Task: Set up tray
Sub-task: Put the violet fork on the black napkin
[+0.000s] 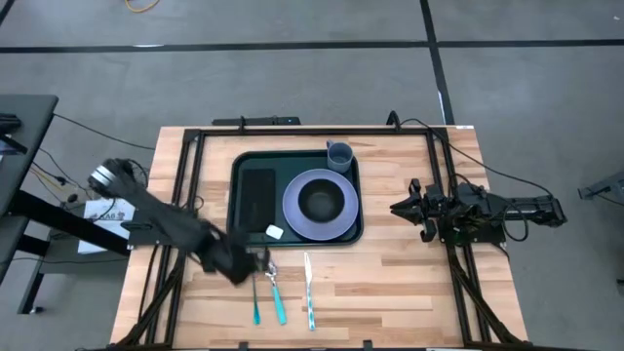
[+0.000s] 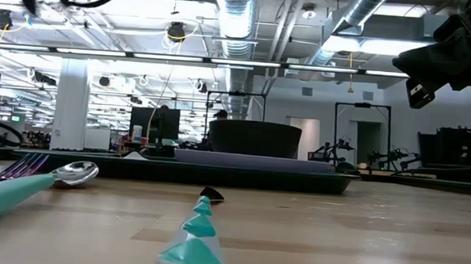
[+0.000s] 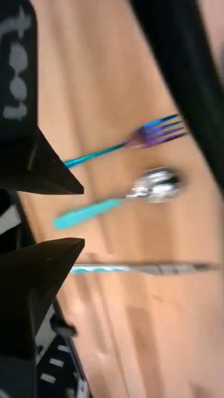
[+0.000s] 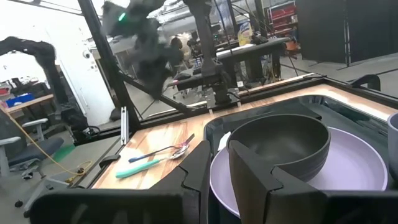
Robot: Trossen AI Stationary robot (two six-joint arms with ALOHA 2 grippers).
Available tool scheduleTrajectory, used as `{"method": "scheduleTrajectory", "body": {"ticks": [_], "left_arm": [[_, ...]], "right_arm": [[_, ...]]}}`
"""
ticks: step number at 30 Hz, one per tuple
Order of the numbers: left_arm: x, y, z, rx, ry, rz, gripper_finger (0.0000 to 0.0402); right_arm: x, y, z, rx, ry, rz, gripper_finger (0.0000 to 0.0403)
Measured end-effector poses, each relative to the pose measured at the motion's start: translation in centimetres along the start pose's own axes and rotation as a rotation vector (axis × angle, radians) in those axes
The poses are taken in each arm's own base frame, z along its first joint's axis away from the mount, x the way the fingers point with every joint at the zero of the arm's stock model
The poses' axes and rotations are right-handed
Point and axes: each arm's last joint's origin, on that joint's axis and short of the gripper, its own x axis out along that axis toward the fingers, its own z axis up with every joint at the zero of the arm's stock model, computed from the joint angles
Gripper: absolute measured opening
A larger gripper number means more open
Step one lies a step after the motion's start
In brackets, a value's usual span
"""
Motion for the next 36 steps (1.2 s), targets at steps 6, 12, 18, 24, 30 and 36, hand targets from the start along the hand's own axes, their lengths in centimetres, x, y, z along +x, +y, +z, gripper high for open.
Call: {"method": "scheduleTrajectory", "body": {"ticks": [6, 12, 18, 24, 30, 36], "left_arm": [[5.7, 0.3, -4.4, -0.066, 0.054, 0.087, 0.0109], [9.6, 1.0, -5.4, -0.092, 0.023, 0.192, 0.0109], [10.3, 1.7, -4.8, -0.101, -0.051, 0.270, 0.0109], [10.3, 2.1, -4.2, -0.091, -0.103, 0.313, 0.0109], [11.1, 2.0, -3.5, -0.071, -0.081, 0.281, 0.0109], [11.5, 1.9, -2.7, -0.054, -0.084, 0.290, 0.0109]], "right_arm": [[0.0, 0.0, 0.0, 0.000, 0.000, 0.000, 0.0053], [0.0, 0.0, 0.0, 0.000, 0.000, 0.000, 0.0053], [0.0, 0.0, 0.0, 0.000, 0.000, 0.000, 0.0053], [0.0, 0.0, 0.0, 0.000, 0.000, 0.000, 0.0053], [0.0, 0.0, 0.0, 0.000, 0.000, 0.000, 0.0053], [0.0, 0.0, 0.0, 0.000, 0.000, 0.000, 0.0053]]}}
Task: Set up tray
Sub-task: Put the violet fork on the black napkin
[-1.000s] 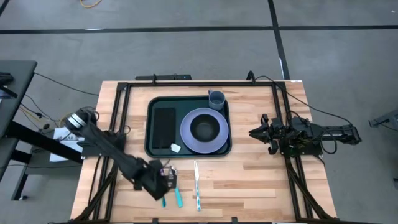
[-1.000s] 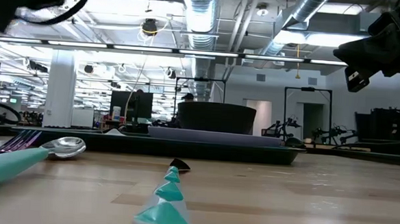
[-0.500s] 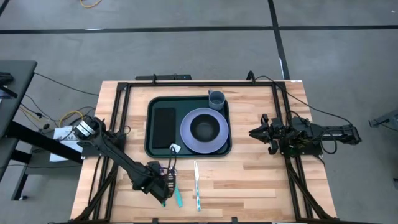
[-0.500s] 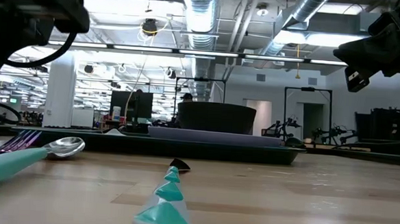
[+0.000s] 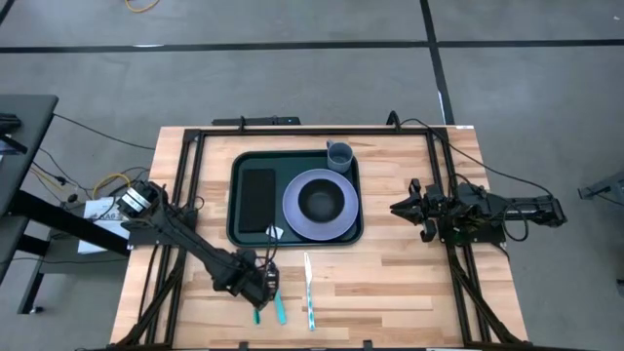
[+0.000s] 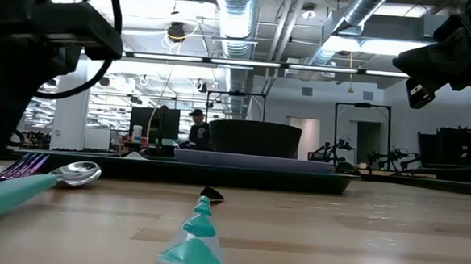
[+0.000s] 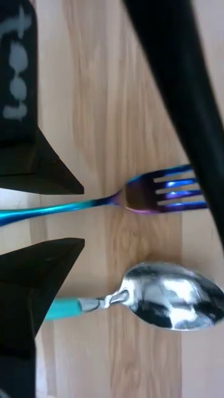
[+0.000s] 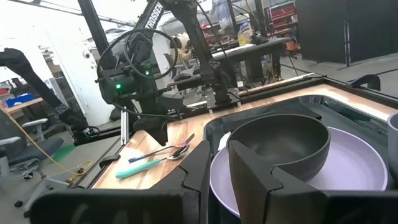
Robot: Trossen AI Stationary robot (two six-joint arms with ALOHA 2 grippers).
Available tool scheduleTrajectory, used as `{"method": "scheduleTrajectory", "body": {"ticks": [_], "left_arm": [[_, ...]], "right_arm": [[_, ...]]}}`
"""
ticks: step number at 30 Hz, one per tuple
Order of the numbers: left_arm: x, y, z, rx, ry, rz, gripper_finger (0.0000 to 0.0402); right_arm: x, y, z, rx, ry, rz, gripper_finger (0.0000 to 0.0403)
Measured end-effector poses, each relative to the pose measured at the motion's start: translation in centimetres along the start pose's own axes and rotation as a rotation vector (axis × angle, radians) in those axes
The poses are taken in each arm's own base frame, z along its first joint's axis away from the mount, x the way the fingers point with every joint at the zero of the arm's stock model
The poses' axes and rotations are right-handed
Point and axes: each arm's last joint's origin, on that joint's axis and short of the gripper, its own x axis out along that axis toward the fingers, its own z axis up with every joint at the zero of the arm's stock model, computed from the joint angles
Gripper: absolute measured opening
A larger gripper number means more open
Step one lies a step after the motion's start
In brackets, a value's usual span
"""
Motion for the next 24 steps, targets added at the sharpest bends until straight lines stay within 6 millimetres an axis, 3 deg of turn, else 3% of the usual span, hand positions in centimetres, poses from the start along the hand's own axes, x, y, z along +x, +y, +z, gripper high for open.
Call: {"method": "scheduleTrajectory", "body": {"ticks": [24], "left_arm": [[0.01, -0.14, 0.11, 0.006, 0.045, 0.025, 0.0109]], "right_arm": [[0.10, 0.03, -0.13, -0.036, 0.018, 0.005, 0.0053]]}}
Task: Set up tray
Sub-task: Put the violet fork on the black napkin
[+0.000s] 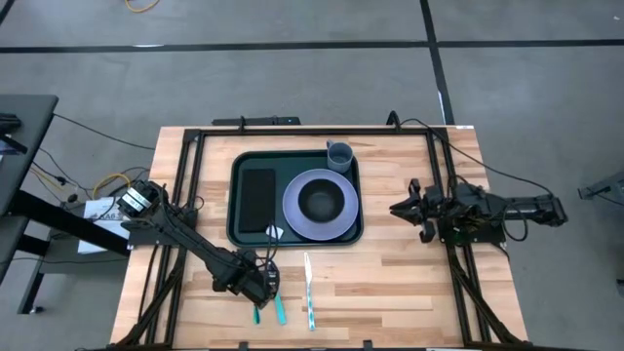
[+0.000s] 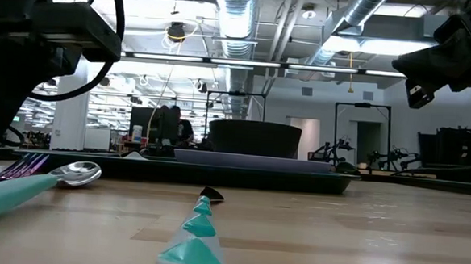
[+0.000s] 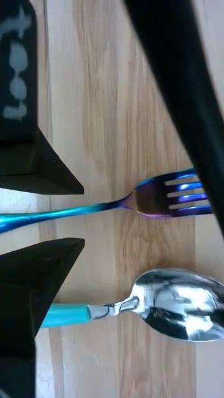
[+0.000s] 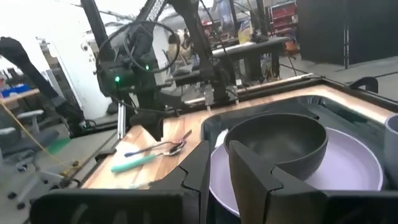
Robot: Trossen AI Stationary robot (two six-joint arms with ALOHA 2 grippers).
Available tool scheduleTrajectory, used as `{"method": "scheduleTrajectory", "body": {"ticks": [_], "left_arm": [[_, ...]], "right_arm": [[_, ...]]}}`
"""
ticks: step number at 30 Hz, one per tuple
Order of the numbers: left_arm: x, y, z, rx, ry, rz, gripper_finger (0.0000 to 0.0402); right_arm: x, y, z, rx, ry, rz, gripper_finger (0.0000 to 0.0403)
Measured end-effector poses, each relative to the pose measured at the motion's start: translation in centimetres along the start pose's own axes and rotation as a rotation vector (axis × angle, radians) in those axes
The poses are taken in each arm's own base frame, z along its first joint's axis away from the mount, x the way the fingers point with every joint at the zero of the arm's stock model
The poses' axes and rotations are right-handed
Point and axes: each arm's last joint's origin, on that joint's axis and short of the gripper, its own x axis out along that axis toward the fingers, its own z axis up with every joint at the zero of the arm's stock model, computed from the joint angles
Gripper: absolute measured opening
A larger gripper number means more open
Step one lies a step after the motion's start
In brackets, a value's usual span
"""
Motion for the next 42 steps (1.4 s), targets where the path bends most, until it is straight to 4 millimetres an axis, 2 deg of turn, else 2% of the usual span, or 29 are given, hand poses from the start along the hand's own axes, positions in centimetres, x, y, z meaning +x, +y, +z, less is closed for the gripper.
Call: {"method": "scheduleTrajectory", "body": {"ticks": [9, 14, 22, 32, 35, 38, 42], "left_arm": [[0.0, 0.0, -0.1, -0.003, 0.023, 0.015, 0.0109], [0.0, 0.1, -0.1, -0.003, 0.023, 0.017, 0.0109], [0.0, 0.3, -0.4, -0.012, 0.052, 0.044, 0.0109], [0.0, 0.1, -0.2, -0.036, 0.002, 0.003, 0.0109], [0.7, -0.3, -0.1, -0.039, 0.014, 0.010, 0.0109], [2.2, -0.8, -0.5, 0.001, 0.058, 0.021, 0.0109], [2.9, -1.0, -0.7, 0.006, 0.075, 0.052, 0.0109]], "right_arm": [[0.5, 0.9, -0.9, -0.005, 0.280, 0.134, 0.0053], [0.8, 1.1, -1.5, -0.005, 0.356, 0.165, 0.0053], [0.8, 1.4, -1.6, -0.031, 0.368, 0.195, 0.0053], [0.9, 1.4, -1.6, -0.033, 0.362, 0.195, 0.0053], [0.9, 1.4, -1.6, -0.035, 0.362, 0.195, 0.0053], [0.9, 1.4, -1.6, -0.034, 0.362, 0.195, 0.0053], [0.9, 1.4, -1.6, -0.034, 0.362, 0.194, 0.0053]]}}
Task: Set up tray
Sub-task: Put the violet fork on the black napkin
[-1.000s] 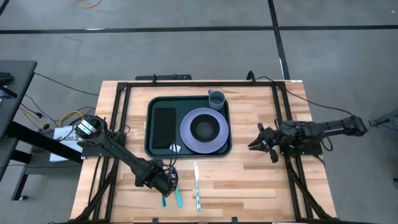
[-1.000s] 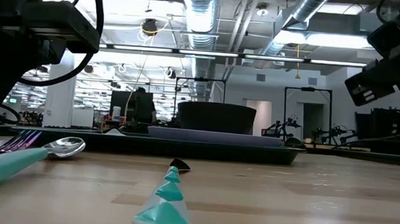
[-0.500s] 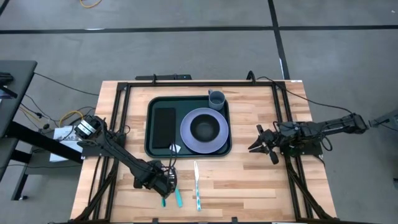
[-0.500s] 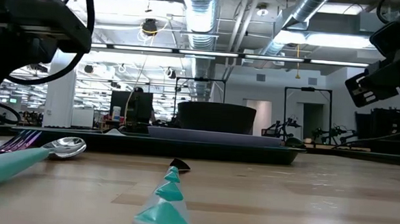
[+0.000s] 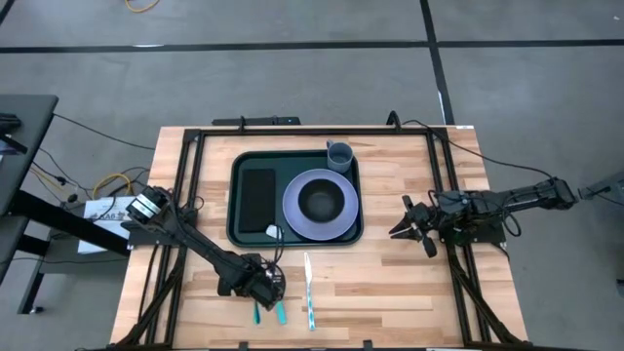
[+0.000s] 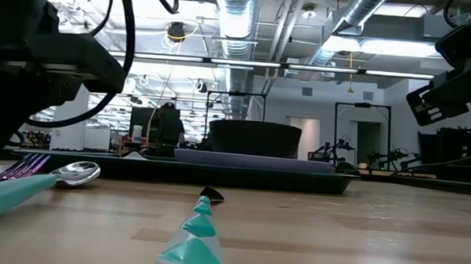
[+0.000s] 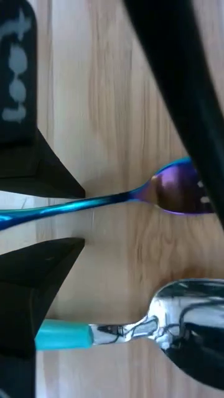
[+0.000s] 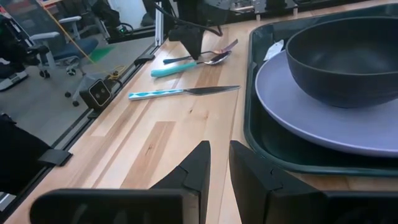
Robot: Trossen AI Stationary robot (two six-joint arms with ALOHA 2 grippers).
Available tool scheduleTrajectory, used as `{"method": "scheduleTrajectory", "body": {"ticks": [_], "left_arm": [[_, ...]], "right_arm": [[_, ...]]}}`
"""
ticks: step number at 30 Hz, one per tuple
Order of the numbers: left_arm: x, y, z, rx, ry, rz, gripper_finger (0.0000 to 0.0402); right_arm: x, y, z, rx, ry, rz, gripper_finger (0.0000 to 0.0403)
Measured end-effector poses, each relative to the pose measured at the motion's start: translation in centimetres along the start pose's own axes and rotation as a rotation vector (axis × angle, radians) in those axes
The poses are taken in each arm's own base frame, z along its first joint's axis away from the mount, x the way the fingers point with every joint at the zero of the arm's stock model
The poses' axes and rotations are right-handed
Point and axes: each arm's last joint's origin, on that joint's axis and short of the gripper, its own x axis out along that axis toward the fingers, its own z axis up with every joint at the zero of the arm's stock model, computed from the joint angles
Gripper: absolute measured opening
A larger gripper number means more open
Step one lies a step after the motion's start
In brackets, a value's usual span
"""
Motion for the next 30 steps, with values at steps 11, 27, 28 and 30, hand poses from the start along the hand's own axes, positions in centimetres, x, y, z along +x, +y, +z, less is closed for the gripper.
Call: {"method": "scheduleTrajectory", "body": {"ticks": [11, 27, 28, 30], "left_arm": [[0.18, 0.15, 0.09, -0.025, -0.013, 0.014, 0.0093], [0.31, 0.26, 0.14, -0.029, -0.026, 0.020, 0.0004], [0.32, 0.27, 0.14, -0.029, -0.026, 0.020, 0.0003], [0.33, 0.25, 0.14, -0.028, -0.028, 0.017, 0.0002]], "right_arm": [[0.00, 0.00, 0.01, 0.002, 0.000, 0.000, 0.0053], [-0.02, 0.01, 0.07, 0.001, -0.002, 0.000, 0.0053], [-0.02, 0.02, 0.09, 0.000, -0.004, 0.001, 0.0053], [-0.02, 0.03, 0.15, -0.002, -0.011, 0.002, 0.0053]]}}
